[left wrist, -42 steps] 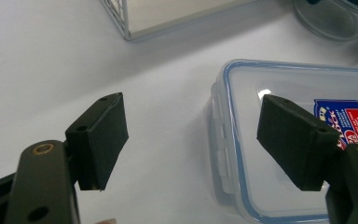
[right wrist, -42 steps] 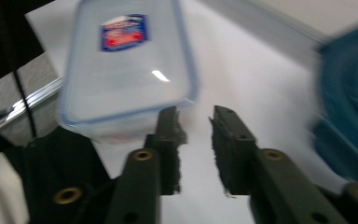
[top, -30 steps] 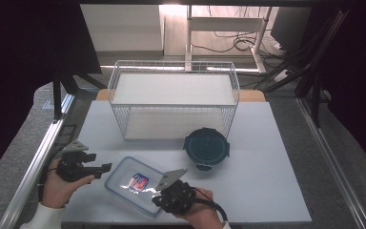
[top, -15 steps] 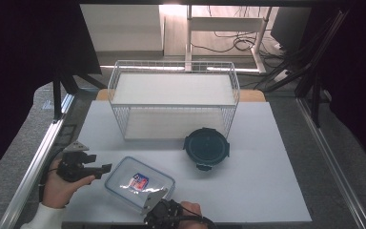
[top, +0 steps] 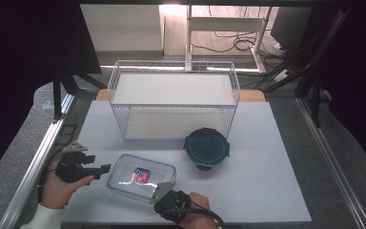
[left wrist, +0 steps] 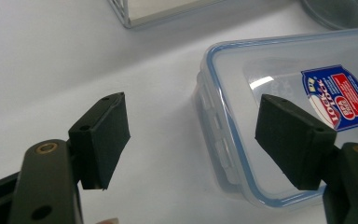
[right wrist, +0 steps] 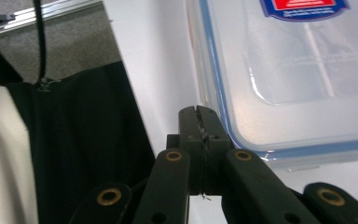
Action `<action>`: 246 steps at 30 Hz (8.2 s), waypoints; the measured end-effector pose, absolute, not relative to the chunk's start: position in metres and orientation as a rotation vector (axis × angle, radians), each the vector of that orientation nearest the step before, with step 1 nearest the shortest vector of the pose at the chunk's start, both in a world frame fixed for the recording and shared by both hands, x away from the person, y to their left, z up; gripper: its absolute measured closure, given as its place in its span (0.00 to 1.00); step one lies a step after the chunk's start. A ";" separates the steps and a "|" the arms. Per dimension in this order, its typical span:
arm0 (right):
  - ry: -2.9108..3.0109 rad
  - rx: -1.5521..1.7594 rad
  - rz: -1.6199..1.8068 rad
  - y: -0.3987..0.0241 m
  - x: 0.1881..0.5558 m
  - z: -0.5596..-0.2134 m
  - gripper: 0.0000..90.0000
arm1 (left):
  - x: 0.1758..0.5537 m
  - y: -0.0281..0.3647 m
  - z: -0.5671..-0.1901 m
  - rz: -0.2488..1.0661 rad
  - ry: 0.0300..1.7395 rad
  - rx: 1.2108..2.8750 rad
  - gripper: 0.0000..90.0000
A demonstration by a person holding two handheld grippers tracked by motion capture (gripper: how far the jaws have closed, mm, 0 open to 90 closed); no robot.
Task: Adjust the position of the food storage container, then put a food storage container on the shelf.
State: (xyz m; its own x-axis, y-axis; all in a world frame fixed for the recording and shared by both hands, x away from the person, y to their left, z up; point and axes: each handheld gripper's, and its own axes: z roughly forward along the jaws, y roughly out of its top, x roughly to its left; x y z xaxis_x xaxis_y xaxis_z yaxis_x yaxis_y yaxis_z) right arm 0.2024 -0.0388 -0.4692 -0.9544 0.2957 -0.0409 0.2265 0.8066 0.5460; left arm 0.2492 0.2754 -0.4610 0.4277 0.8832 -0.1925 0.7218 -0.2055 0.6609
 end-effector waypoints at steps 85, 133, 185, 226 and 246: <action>2.511 1.416 1.394 -0.089 0.245 -0.473 0.13 | 0.255 0.264 -0.482 -0.086 1.408 1.773 0.05; 2.396 1.891 1.534 -0.087 0.270 -0.509 0.41 | 0.253 0.268 -0.515 -0.336 1.518 1.594 0.35; 2.320 1.595 1.601 -0.112 0.271 -0.443 0.51 | 0.247 0.247 -0.449 -0.125 1.328 1.627 0.46; 2.244 1.465 1.632 -0.134 0.314 -0.368 0.52 | 0.304 0.230 -0.384 -0.077 1.204 1.594 0.47; 2.250 1.403 1.649 -0.148 0.345 -0.328 0.53 | 0.334 0.221 -0.350 -0.070 1.157 1.585 0.48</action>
State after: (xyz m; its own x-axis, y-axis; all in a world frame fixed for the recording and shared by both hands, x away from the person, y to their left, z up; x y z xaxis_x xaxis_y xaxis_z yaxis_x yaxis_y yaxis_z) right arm 0.3454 -0.1478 -0.3278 -0.5961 0.6575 0.4608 0.6373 0.0384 0.7697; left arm 0.3339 0.2206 -0.3501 0.5181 0.6246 -0.5843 0.6906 0.0977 0.7166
